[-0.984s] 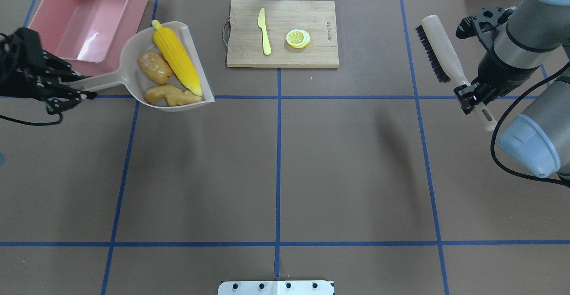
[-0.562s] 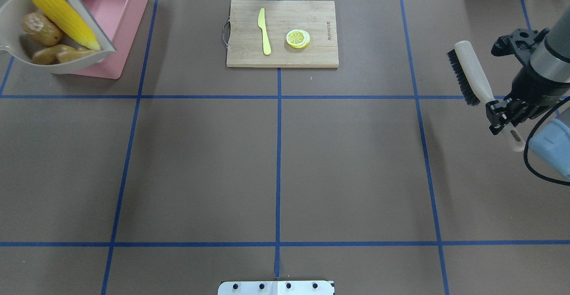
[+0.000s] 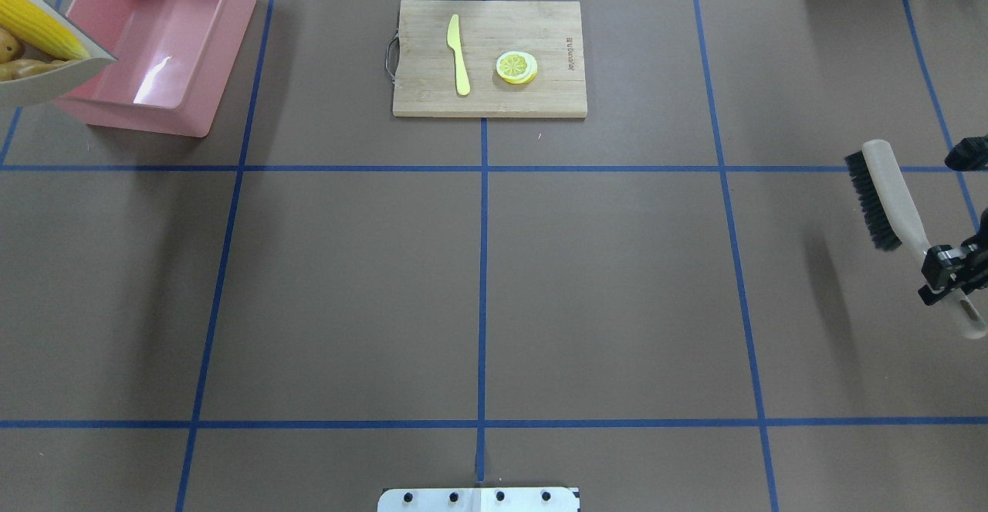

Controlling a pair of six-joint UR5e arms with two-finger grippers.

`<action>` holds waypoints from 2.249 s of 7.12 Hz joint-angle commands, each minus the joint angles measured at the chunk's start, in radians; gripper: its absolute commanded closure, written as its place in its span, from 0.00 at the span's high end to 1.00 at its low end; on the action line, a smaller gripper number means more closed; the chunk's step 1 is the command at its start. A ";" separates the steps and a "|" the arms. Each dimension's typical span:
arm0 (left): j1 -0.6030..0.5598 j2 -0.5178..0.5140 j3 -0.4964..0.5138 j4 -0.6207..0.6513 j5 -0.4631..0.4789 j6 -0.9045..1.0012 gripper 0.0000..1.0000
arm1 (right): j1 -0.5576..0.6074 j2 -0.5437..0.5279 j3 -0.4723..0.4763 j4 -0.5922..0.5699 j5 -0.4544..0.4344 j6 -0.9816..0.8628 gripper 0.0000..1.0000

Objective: Sweep and dump trash into bin
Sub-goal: 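Lift the dustpan toward the pink bin while the right gripper withdraws the brush, then tilt the dustpan with the left gripper to dump items into the pink bin, then lower the empty dustpan onto the table with the left gripper and release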

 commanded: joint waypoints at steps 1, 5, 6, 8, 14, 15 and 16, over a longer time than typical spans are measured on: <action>-0.006 -0.117 0.008 0.288 0.076 0.218 0.00 | 0.001 -0.097 -0.014 0.088 -0.018 0.002 0.00; 0.049 -0.361 0.130 0.523 0.260 0.288 0.00 | 0.004 -0.196 -0.196 0.405 -0.016 0.011 0.00; 0.066 -0.386 0.133 0.580 0.293 0.353 0.00 | 0.001 -0.196 -0.208 0.419 -0.019 0.025 0.00; 0.093 -0.450 0.142 0.692 0.357 0.437 0.00 | -0.002 -0.193 -0.224 0.419 -0.018 0.027 0.00; 0.110 -0.278 -0.134 0.430 0.125 0.454 0.00 | -0.015 -0.190 -0.262 0.470 -0.016 0.038 0.00; 0.202 -0.206 -0.243 0.362 0.109 0.414 0.00 | -0.019 -0.190 -0.270 0.472 -0.015 0.038 0.00; 0.312 -0.143 -0.300 0.208 0.109 0.349 0.00 | -0.024 -0.188 -0.277 0.472 -0.015 0.038 0.00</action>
